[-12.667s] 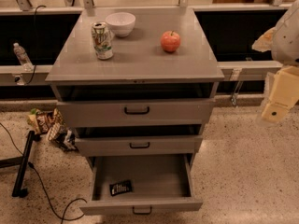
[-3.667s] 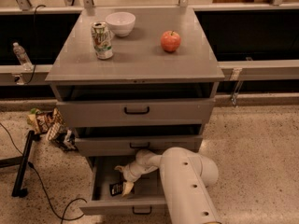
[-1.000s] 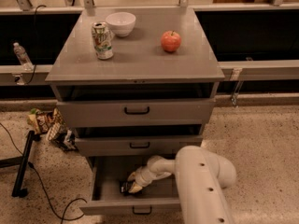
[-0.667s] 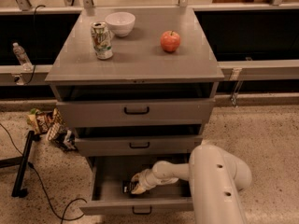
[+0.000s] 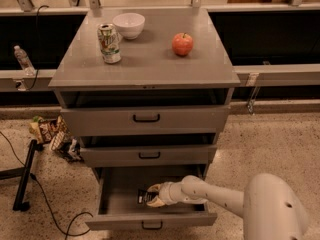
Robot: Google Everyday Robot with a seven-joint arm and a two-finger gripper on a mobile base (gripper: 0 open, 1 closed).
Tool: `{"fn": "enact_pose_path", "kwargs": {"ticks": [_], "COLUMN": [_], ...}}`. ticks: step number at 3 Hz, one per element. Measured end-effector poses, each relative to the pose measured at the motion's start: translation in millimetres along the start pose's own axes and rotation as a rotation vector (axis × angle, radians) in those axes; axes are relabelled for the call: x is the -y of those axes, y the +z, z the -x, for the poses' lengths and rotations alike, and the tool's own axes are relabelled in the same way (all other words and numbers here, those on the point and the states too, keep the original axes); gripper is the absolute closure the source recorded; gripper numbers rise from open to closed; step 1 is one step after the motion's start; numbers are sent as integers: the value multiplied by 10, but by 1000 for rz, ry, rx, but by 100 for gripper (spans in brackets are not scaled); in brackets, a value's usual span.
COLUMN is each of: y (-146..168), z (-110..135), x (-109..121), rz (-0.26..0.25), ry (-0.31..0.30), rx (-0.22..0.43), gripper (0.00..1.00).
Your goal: Pick rxbar chocolate from bottom drawer and place on counter
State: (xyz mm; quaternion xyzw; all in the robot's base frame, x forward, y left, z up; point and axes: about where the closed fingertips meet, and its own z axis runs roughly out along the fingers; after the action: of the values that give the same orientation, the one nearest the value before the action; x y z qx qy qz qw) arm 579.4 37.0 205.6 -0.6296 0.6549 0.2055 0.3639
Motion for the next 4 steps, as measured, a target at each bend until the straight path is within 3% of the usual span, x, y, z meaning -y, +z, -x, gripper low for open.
{"fn": "enact_pose_path", "kwargs": {"ticks": [1,2,3,4], "y": [-495,-411,-400,-576], "z": [28,59,56,111], "x": [87,-22,-6,-22], "rz": [4,37,29,26], "ry": [-5,-7,-6,-21], "rx": [121,117,114,179], "gripper": [100,100,100,100]}}
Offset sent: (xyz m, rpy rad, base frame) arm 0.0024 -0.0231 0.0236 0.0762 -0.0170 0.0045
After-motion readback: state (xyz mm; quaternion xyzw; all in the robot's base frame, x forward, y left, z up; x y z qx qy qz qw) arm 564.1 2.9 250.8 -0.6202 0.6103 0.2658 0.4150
